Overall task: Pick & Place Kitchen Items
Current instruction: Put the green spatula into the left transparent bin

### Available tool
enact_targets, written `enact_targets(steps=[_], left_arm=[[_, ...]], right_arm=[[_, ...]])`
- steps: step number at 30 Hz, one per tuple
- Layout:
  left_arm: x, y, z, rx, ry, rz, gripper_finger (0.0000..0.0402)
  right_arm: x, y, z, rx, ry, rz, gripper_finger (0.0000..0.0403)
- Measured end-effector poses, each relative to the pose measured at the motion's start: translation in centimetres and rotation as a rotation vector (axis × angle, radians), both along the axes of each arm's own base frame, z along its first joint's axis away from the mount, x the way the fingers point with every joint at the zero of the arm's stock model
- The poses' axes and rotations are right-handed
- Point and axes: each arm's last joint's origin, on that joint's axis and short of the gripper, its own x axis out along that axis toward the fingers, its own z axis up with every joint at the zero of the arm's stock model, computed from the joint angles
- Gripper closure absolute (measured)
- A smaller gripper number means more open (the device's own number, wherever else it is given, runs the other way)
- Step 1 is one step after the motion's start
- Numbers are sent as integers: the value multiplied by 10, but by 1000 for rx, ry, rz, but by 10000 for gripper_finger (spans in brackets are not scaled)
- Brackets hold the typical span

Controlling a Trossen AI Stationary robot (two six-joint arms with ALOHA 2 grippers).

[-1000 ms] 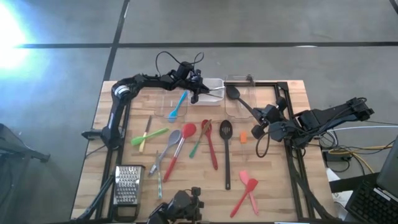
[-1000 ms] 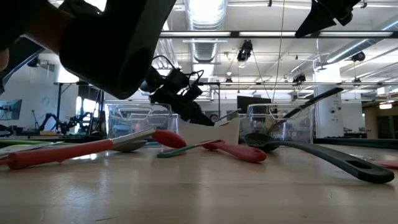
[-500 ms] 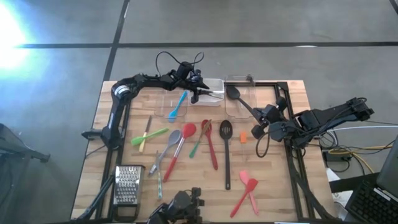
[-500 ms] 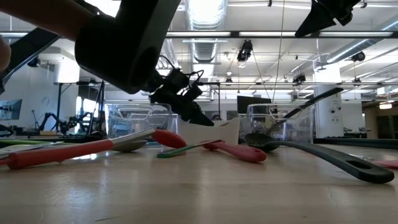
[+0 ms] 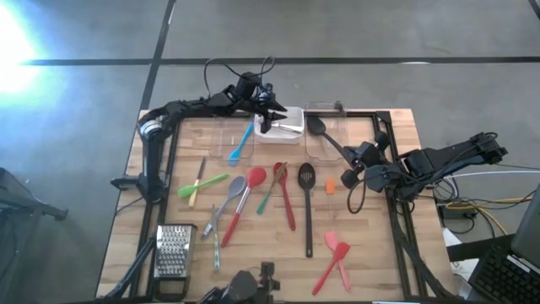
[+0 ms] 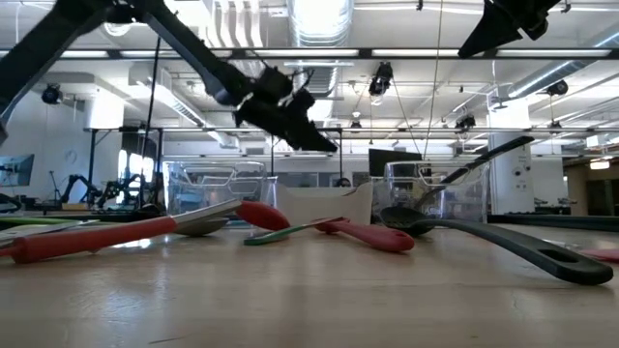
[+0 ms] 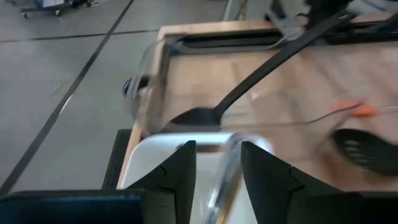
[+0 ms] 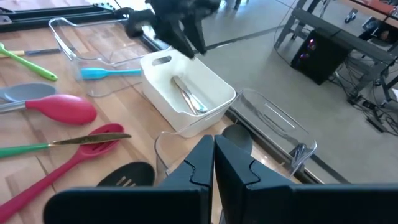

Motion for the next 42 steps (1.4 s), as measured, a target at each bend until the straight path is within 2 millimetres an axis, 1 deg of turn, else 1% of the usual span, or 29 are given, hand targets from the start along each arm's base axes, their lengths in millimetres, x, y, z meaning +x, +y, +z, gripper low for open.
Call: enact_targets(steps=[4, 10, 14, 17, 20, 23, 26, 30, 35, 38, 42], left_arm=[[-5, -32, 30, 52, 65, -16, 271], [-16, -91, 66, 196, 253, 111, 271], [-28, -124, 78, 192, 325, 101, 271], [-41, -141, 82, 151, 349, 93, 271], [-53, -152, 80, 94, 358, 108, 271], [-67, -162, 73, 22, 370, 143, 271], [-82, -172, 61, -27, 366, 217, 271], [-99, -192, 41, -20, 288, 311, 274], [-118, -213, 20, -32, 155, 294, 283], [-130, -220, 10, -50, 113, 296, 288], [-147, -225, 3, -73, 80, 319, 294]], right_arm=[[0, 0, 0, 5, -5, -2, 394], [2, 1, 1, 28, -22, 12, 394], [3, 2, 1, 71, -32, 41, 394], [5, 4, 1, 129, -41, 77, 394], [8, 6, -1, 184, -55, 83, 394], [16, 10, -5, 246, -63, 96, 394], [26, 14, -13, 304, -39, 113, 394], [41, 20, -28, 339, 10, 77, 394], [59, 28, -48, 399, 37, 31, 394], [67, 36, -59, 440, 46, 10, 394], [72, 47, -71, 485, 51, -24, 394]])
